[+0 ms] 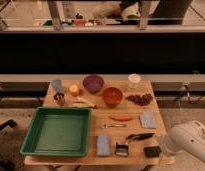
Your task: Place eraser in metal cup
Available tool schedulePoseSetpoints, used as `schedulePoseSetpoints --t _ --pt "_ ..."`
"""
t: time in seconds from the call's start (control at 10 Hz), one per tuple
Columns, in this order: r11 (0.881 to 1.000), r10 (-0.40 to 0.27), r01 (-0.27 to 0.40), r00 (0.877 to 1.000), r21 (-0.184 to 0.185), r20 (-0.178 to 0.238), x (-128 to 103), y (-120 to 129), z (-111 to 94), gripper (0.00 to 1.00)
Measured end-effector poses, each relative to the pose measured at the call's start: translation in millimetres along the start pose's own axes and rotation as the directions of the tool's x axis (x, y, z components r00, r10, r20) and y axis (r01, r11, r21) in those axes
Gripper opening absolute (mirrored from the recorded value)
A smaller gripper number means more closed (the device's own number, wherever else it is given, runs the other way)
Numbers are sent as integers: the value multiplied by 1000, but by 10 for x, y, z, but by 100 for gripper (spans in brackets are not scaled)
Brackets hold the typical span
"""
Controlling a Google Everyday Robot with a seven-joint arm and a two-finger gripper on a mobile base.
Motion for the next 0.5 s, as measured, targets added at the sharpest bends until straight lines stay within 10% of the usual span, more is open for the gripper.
schedulePoseSetpoints --t 0.5 --pt "999 27 -27 1000 -19 -6 126 53 157 80"
